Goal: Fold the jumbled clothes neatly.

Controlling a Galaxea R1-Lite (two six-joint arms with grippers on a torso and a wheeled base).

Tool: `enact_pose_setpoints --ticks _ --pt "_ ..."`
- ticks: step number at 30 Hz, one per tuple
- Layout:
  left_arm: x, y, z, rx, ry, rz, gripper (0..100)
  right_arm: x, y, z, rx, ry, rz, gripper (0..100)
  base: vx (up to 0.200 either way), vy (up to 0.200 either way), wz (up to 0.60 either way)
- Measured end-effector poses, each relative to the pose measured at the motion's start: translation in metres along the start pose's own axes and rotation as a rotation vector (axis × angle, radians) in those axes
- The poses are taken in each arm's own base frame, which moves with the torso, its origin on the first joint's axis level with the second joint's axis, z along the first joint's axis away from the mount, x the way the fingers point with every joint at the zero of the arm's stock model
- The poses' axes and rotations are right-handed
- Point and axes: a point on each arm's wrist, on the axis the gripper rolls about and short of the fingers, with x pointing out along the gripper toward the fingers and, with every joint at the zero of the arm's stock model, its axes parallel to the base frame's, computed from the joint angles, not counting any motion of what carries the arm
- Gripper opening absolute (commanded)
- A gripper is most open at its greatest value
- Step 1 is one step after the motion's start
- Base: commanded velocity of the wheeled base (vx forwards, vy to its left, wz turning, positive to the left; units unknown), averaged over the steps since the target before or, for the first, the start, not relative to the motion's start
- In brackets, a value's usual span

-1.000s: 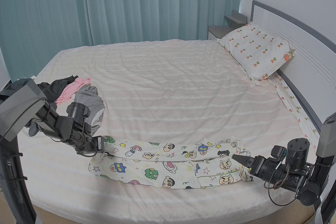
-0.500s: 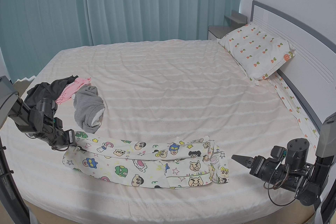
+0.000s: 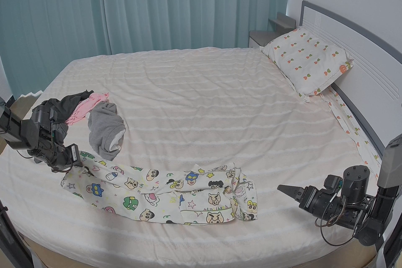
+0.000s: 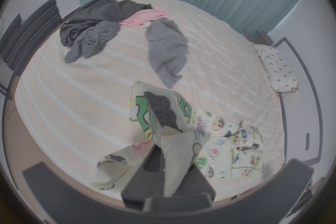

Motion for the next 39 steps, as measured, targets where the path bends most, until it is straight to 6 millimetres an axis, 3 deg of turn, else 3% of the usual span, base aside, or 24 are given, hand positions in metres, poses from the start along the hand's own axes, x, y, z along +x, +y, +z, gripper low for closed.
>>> enact_pose_setpoints --ticks 3,14,21,28,37,38,39 --pt "-0.004 -0.028 -0.005 0.008 -0.008 -0.018 0 0.0 0.0 0.0 0.003 0.002 0.002 100 0.0 0.0 0.0" --pt "-0.026 -0.176 -0.043 0.193 -0.038 -0.18 0 0.0 0.0 0.0 0.007 0.007 0.009 100 0.0 0.0 0.0" --pt "-0.036 -0.255 -0.068 0.284 -0.051 -0.309 0 0.0 0.001 0.0 0.008 0.008 0.011 100 0.0 0.0 0.0" --pt "-0.029 -0.287 -0.08 0.317 -0.026 -0.381 0 0.0 0.001 -0.001 0.006 0.011 0.012 100 0.0 0.0 0.0" --pt "-0.021 -0.294 -0.084 0.331 0.024 -0.428 0 0.0 0.001 -0.001 0.005 0.01 0.013 100 0.0 0.0 0.0" --pt "-0.021 -0.294 -0.084 0.334 0.036 -0.441 100 0.0 0.001 -0.001 0.005 0.01 0.013 100 0.0 0.0 0.0" --pt "-0.021 -0.294 -0.084 0.335 0.043 -0.448 100 0.0 0.001 -0.001 0.005 0.01 0.014 100 0.0 0.0 0.0"
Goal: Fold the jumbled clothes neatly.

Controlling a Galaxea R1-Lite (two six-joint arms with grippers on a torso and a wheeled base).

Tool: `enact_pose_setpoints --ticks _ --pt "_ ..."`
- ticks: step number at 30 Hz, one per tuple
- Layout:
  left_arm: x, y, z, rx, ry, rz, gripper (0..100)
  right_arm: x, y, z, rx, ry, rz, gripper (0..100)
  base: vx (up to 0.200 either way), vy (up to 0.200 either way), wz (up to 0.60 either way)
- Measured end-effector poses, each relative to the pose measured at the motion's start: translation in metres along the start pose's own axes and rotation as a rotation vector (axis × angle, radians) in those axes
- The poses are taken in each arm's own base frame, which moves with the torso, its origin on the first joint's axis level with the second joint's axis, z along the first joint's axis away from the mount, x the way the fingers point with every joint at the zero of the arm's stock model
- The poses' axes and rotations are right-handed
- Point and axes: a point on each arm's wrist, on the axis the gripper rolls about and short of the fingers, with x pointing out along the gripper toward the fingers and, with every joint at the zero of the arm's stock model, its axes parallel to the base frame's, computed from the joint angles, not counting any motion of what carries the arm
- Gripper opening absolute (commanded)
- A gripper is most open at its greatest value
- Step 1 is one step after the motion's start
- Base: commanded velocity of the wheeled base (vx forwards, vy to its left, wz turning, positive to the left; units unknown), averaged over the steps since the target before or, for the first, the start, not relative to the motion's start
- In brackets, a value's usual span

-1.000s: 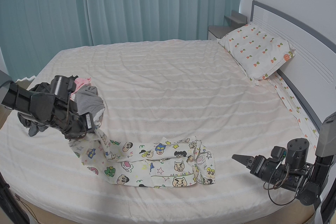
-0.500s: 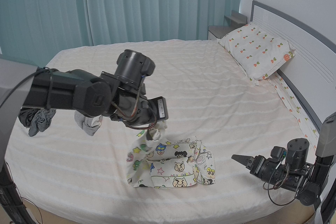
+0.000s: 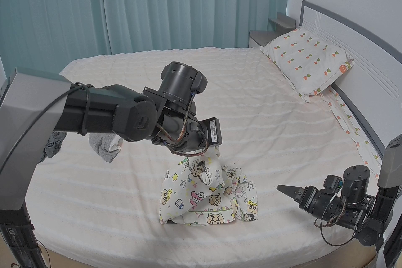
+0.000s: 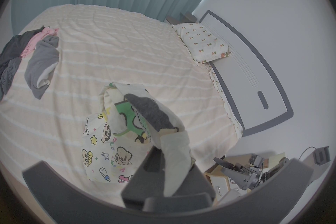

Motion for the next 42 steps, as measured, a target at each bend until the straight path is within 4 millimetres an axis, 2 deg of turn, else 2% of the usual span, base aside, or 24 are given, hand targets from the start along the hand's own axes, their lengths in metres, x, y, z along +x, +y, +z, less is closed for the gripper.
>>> enact_pose_setpoints --ticks 17,19,26,34,42 --pt "0.004 0.003 0.01 -0.061 -0.022 -0.019 100 0.0 0.0 -0.001 -0.001 0.003 -0.001 100 0.0 0.0 0.0" --pt "0.002 0.01 0.014 -0.08 -0.028 -0.007 100 0.0 0.0 -0.001 -0.001 0.003 -0.001 100 0.0 0.0 0.0" --pt "-0.014 0.055 0.019 -0.193 -0.006 0.021 100 0.001 -0.001 -0.001 0.0 0.007 -0.005 100 0.0 0.0 0.0" --pt "-0.034 0.107 -0.006 -0.308 -0.019 -0.011 100 0.003 -0.003 -0.003 0.001 0.018 -0.018 100 -0.125 0.0 0.0" --pt "-0.043 0.137 -0.035 -0.362 -0.057 -0.157 100 0.005 -0.005 -0.005 0.001 0.03 -0.029 100 0.0 0.0 0.0"
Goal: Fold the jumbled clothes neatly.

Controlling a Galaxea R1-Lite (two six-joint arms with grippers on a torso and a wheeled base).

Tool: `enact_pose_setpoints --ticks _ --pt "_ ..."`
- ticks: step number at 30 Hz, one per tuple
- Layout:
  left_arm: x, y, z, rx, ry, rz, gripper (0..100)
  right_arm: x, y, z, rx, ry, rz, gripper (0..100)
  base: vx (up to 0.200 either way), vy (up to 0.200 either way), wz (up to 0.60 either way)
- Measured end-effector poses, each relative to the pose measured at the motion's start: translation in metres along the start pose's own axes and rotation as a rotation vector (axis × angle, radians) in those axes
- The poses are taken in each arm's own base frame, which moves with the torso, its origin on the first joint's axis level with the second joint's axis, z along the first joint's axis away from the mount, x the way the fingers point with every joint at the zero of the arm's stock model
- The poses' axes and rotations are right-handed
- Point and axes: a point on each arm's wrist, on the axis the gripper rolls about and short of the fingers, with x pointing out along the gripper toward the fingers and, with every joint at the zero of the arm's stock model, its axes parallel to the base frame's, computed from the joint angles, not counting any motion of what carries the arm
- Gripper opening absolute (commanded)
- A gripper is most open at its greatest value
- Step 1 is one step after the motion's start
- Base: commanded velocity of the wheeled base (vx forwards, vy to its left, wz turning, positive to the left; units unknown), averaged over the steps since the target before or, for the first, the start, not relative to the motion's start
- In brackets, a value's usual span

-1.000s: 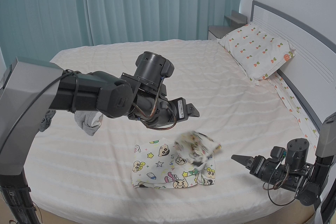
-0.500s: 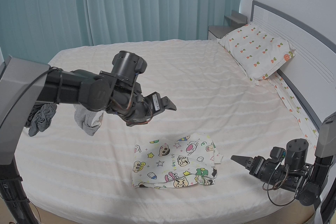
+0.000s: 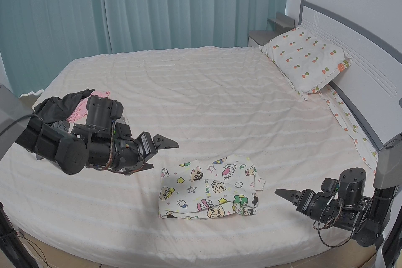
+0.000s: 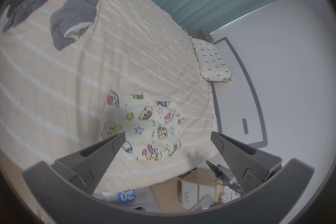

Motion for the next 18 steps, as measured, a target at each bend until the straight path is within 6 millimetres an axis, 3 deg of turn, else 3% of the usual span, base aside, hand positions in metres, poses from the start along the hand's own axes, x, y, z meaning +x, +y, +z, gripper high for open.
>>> enact_pose_setpoints --ticks 4,8,18 --pt "-0.004 0.012 0.003 -0.065 -0.03 -0.06 100 0.003 -0.001 0.0 0.0 0.001 -0.005 100 0.0 0.0 0.0" --pt "-0.006 0.022 0.009 -0.132 -0.053 -0.103 100 0.016 0.003 0.008 -0.01 -0.035 0.022 100 0.0 0.2 0.0" --pt "-0.011 0.043 0.016 -0.196 -0.055 -0.103 100 0.087 0.002 0.026 -0.1 -0.071 0.043 100 0.0 0.2 0.0"
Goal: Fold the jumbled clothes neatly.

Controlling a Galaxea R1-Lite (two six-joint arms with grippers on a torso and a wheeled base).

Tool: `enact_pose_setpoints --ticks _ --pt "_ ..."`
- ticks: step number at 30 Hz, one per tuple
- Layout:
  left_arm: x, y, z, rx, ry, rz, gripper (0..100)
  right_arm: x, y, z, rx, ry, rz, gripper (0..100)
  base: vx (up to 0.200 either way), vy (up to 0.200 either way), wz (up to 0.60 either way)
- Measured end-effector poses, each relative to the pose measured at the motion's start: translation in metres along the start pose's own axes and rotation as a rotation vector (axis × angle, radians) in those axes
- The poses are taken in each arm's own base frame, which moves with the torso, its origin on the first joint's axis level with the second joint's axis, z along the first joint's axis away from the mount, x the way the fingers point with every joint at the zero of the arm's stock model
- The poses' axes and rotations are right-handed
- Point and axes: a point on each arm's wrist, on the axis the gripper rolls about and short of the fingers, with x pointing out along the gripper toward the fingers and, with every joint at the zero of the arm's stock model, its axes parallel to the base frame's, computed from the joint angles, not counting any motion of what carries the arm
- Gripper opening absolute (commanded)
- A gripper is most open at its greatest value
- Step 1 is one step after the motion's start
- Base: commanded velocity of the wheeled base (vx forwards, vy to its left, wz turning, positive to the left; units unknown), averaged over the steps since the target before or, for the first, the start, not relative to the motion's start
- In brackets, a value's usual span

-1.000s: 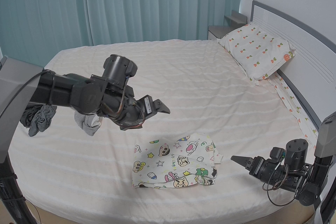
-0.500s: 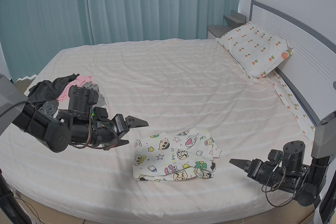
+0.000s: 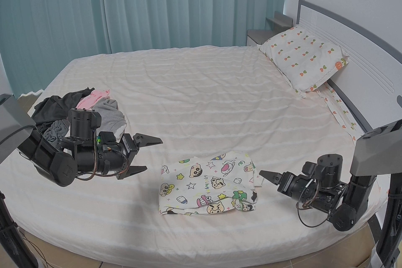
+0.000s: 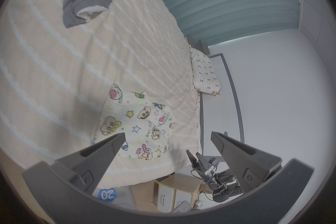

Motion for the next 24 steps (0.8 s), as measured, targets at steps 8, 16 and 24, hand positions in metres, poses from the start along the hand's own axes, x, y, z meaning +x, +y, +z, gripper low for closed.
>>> enact_pose_setpoints --ticks 8,16,24 --pt "0.003 0.014 0.003 -0.032 0.003 0.024 100 0.041 -0.016 -0.001 -0.029 0.078 -0.068 100 0.0 0.075 0.0" --pt "0.015 0.028 0.002 0.003 -0.032 -0.025 100 0.039 -0.036 -0.007 -0.09 0.109 -0.137 100 0.0 0.0 0.0" --pt "0.021 0.045 -0.007 -0.014 -0.015 -0.007 100 0.026 -0.044 -0.011 -0.121 0.088 -0.167 100 0.0 0.0 0.0"
